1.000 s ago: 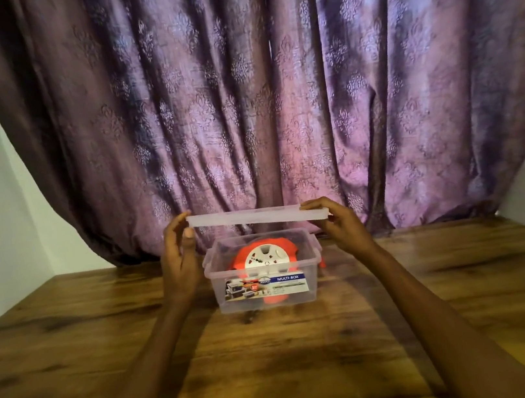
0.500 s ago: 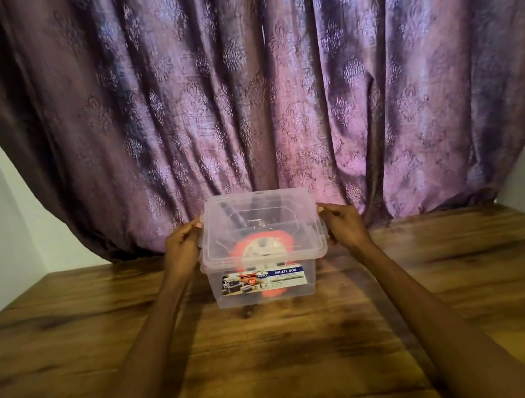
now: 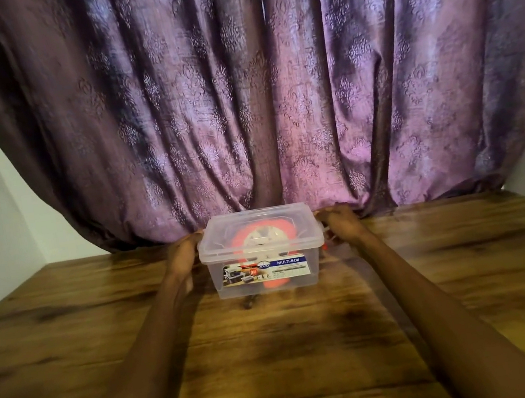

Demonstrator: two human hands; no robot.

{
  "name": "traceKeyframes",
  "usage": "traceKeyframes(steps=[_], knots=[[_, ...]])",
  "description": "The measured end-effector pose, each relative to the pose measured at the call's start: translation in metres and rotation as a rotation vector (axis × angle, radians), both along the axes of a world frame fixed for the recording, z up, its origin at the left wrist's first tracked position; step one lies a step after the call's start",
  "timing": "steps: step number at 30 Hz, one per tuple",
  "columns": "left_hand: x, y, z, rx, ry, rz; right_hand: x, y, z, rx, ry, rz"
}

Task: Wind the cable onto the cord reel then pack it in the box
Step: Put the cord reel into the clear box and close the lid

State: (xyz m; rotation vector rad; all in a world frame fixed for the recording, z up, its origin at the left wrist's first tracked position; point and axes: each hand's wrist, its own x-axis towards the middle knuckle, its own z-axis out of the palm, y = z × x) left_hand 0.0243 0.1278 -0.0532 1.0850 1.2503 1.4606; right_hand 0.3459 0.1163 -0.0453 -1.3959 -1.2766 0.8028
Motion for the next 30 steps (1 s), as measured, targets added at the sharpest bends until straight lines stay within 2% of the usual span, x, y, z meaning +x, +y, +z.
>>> traceKeyframes(steps=[5, 11, 15, 20, 25, 30], knots=[[-0.003, 0.007, 0.004, -0.12, -0.115, -0.101, -0.001, -0.003, 0.004, -0.139, 0.215, 0.082], [-0.001, 0.012, 0.01, -0.184, -0.235, -0.16, -0.003, 0.007, 0.005, -0.223, 0.323, 0.057], [-0.005, 0.013, 0.006, -0.184, -0.291, -0.176, -0.003, 0.006, 0.005, -0.25, 0.355, 0.047], [-0.004, 0.004, -0.007, -0.182, -0.179, -0.187, -0.002, -0.003, -0.008, -0.199, 0.373, 0.03], [0.0, 0.004, -0.022, -0.11, -0.317, -0.242, 0.005, -0.009, -0.022, -0.284, 0.304, 0.067], [0.002, 0.006, -0.021, -0.141, -0.391, -0.251, 0.006, -0.013, -0.018, -0.292, 0.388, 0.105]])
